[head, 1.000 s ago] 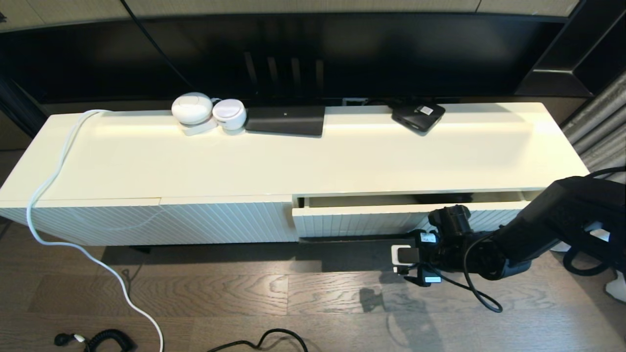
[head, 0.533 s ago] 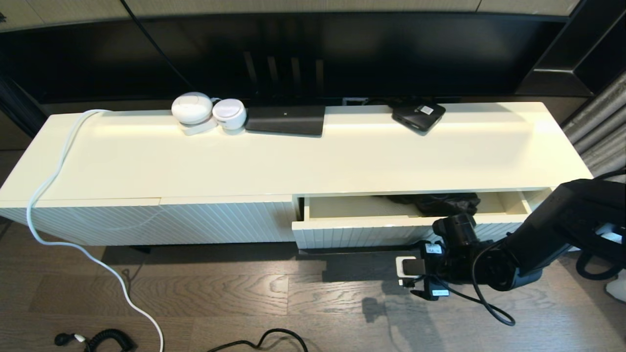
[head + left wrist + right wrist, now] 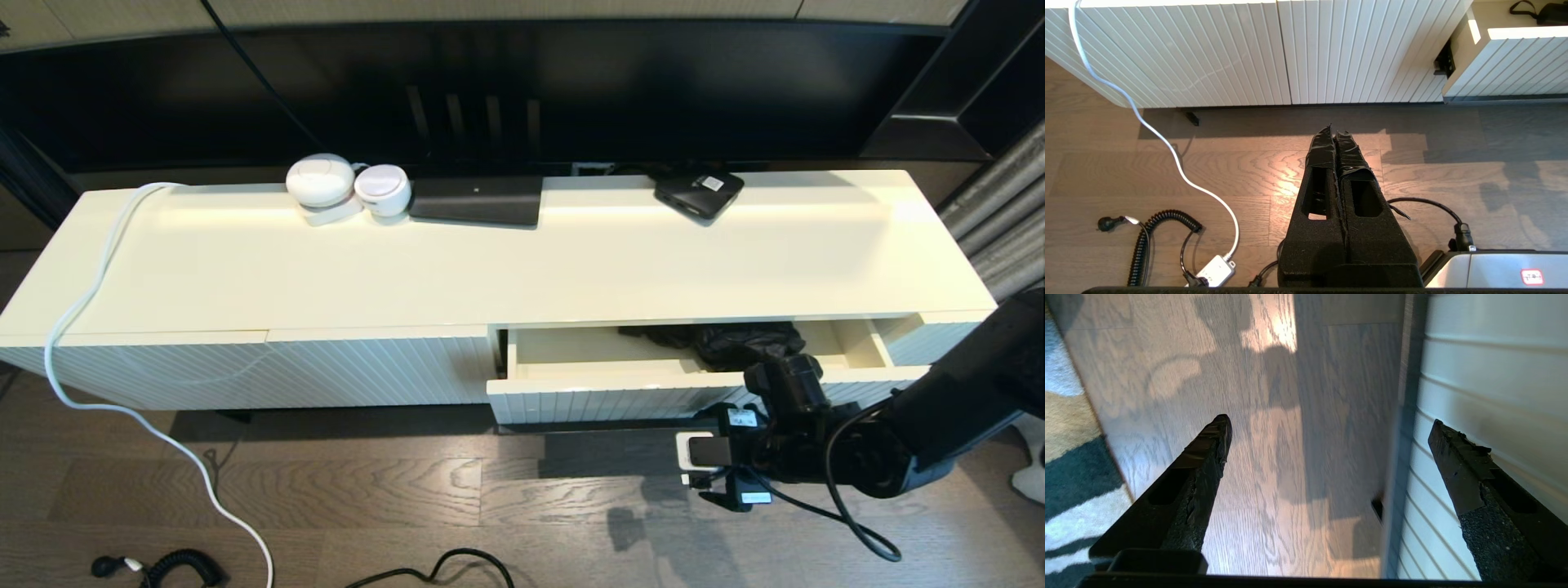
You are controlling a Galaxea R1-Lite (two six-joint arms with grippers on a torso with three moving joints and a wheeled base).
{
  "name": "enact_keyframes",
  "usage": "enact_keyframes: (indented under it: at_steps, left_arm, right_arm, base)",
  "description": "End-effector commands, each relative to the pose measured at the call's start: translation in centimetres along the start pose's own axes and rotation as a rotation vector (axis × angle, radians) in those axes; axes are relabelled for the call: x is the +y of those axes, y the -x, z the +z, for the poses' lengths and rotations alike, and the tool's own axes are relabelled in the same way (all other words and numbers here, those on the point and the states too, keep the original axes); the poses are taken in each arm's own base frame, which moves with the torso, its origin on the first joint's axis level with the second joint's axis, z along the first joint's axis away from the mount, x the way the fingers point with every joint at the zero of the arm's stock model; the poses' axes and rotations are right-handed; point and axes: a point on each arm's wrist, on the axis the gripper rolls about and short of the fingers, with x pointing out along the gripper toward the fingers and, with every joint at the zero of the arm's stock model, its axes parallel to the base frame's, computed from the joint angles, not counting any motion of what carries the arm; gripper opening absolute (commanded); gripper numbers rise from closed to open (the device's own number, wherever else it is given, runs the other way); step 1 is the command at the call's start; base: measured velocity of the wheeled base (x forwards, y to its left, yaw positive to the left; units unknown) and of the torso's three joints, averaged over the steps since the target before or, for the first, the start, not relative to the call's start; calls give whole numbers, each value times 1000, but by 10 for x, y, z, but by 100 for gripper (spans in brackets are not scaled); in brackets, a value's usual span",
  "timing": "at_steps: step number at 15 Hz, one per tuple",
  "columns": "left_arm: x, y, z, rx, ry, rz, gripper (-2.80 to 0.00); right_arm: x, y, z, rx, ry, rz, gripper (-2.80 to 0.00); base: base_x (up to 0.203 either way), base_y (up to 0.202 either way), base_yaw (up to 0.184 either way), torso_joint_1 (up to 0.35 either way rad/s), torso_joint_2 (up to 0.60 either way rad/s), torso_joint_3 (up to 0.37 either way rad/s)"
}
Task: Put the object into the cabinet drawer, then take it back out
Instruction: Open the drawer
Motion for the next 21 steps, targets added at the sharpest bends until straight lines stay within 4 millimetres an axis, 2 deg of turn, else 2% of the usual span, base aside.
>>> enact_keyframes:
  at_steps: [1, 3, 8, 10, 12, 16, 17, 19, 21]
  left_arm:
    - [0, 0, 0, 0, 0, 0, -280]
    - [0, 0, 0, 0, 0, 2, -280]
    - [0, 0, 0, 0, 0, 0, -280]
    - [0, 0, 0, 0, 0, 0, -280]
    - [0, 0, 0, 1, 0, 0, -280]
    - [0, 0, 0, 0, 0, 0, -280]
    - [0, 0, 0, 0, 0, 0, -280]
    - [0, 0, 0, 1, 0, 0, -280]
    - [0, 0, 0, 0, 0, 0, -280]
  right_arm:
    - [-8, 36, 7, -23, 17, -72, 0]
    - [-5, 64, 10, -27, 18, -85, 0]
    - [20, 167, 17, -51, 23, -172, 0]
    - [32, 200, 17, -40, 20, -151, 0]
    - [39, 214, 17, -17, 11, -107, 0]
    - [43, 227, 15, 12, -7, -76, 0]
    - [36, 228, 17, 13, -10, -75, -280]
    - [30, 227, 18, 16, -21, -65, -280]
    - [14, 212, 23, 20, -44, -36, -280]
  base:
    - [0, 0, 0, 0, 0, 0]
    - [0, 0, 0, 0, 0, 0]
    - [0, 0, 0, 0, 0, 0]
    - [0, 0, 0, 0, 0, 0]
    - [0, 0, 0, 0, 0, 0]
    - [0, 0, 0, 0, 0, 0]
    - [0, 0, 0, 0, 0, 0]
    - [0, 0, 0, 0, 0, 0]
    - [0, 0, 0, 0, 0, 0]
